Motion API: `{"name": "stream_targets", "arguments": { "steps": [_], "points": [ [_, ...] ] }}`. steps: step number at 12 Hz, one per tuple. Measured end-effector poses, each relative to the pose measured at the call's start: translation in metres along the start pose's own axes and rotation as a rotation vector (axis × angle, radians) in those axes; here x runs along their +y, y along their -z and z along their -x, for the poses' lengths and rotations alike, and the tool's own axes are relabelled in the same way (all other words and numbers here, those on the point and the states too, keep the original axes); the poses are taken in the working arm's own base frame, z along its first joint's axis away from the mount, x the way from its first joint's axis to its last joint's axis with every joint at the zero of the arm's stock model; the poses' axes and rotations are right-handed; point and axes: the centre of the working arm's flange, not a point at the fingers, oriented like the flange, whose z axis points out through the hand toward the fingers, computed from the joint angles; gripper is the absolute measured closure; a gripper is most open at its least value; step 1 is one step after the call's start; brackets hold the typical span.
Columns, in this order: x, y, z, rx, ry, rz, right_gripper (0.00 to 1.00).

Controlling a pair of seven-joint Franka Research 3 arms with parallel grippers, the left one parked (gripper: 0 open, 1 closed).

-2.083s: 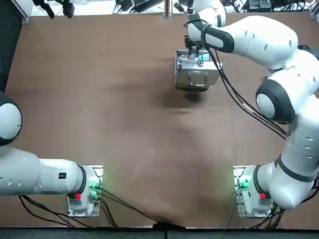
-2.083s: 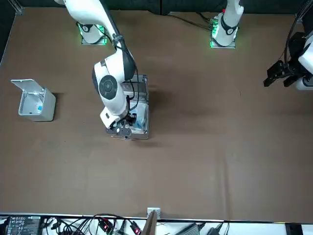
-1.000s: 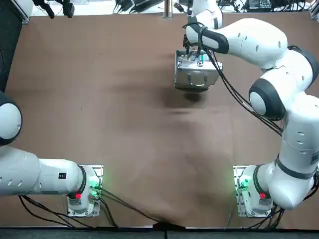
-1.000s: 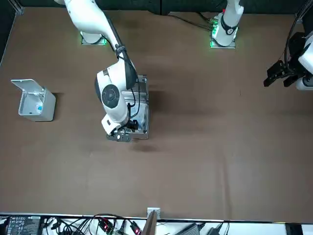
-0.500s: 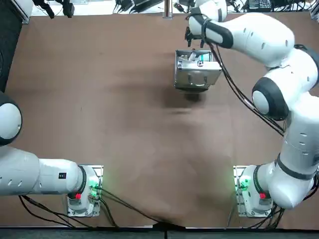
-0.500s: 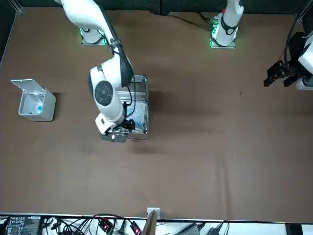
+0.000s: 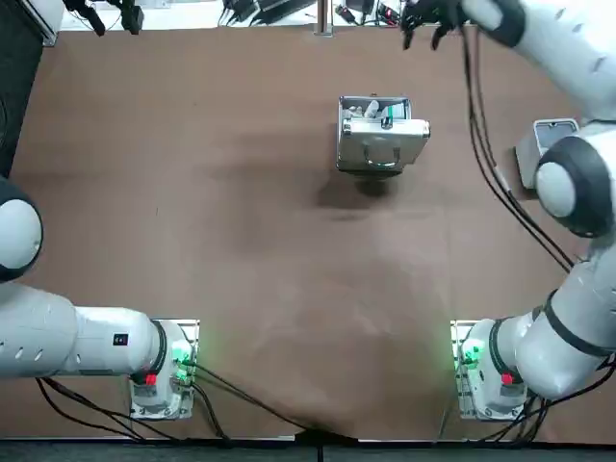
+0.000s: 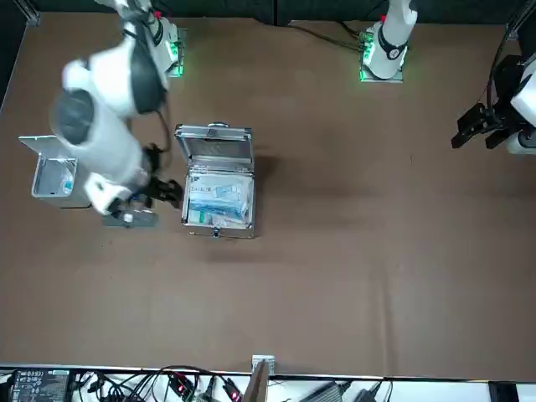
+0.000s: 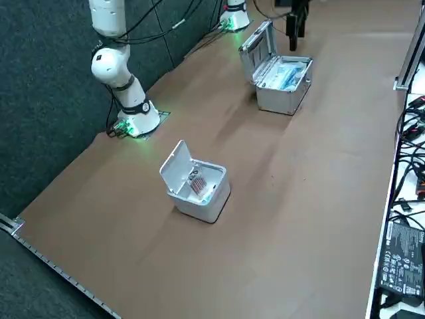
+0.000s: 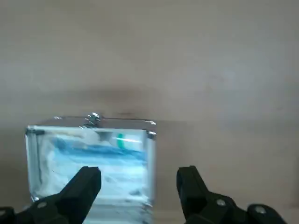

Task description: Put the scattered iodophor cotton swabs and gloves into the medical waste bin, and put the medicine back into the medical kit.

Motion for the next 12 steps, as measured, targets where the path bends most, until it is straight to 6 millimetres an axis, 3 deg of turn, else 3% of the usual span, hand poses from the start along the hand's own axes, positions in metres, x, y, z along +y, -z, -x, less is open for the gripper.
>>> {"name": "stream_targets", "arguments": {
  "steps": [3,8,9,12],
  "points": [
    [0.062,0.052,0.007,0.018,0.042,0.009,0.00],
    [0.110,0.095,0.040,0.041,0.017,0.037,0.00],
    [0.134,0.111,0.050,0.039,0.002,0.032,0.00],
    [0.167,0.129,0.060,0.045,-0.008,0.025,0.00]
  ]
}}
